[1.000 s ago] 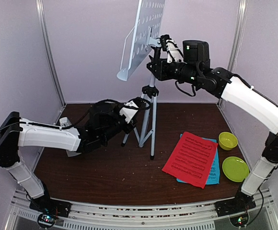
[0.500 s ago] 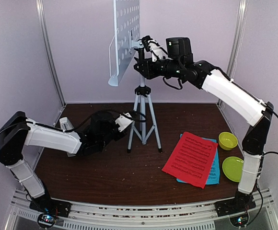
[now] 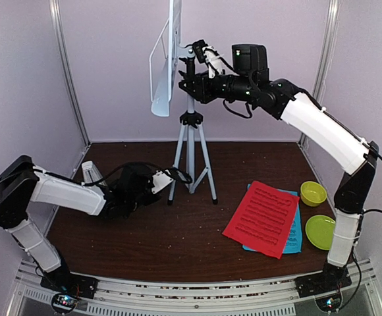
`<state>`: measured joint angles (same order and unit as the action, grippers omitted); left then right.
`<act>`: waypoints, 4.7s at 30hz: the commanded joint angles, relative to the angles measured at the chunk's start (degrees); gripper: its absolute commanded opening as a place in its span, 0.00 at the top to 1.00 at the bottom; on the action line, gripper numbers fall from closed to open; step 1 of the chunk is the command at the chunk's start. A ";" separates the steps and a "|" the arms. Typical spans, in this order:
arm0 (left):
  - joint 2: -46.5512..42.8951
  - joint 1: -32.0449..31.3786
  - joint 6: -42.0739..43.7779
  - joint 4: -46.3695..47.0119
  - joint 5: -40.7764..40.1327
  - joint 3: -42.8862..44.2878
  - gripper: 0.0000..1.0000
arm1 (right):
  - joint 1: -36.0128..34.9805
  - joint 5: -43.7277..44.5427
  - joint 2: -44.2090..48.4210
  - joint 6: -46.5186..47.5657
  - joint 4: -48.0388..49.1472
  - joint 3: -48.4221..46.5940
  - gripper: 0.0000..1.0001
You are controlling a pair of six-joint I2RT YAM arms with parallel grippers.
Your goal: Set up the instrument practice props
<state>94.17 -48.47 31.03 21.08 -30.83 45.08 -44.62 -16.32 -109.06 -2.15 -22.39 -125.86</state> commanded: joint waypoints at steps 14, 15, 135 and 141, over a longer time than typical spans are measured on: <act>-11.57 -4.02 -21.49 21.09 11.67 -5.64 0.29 | -1.47 7.64 10.67 -3.21 21.03 4.38 1.00; -11.37 -4.42 -21.80 21.72 11.78 -5.13 0.26 | -1.59 7.83 10.82 -3.13 21.25 4.58 1.00; -1.81 -6.29 -4.71 26.03 3.10 4.25 1.00 | -4.63 9.22 11.24 2.04 21.45 1.17 1.00; -0.47 -4.27 -5.16 24.54 3.68 0.96 1.00 | -2.56 8.48 9.46 1.87 19.19 -6.37 1.00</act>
<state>91.37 -54.37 17.54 53.21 -28.99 50.85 -50.39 -9.93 -104.88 -0.16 -17.85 -121.49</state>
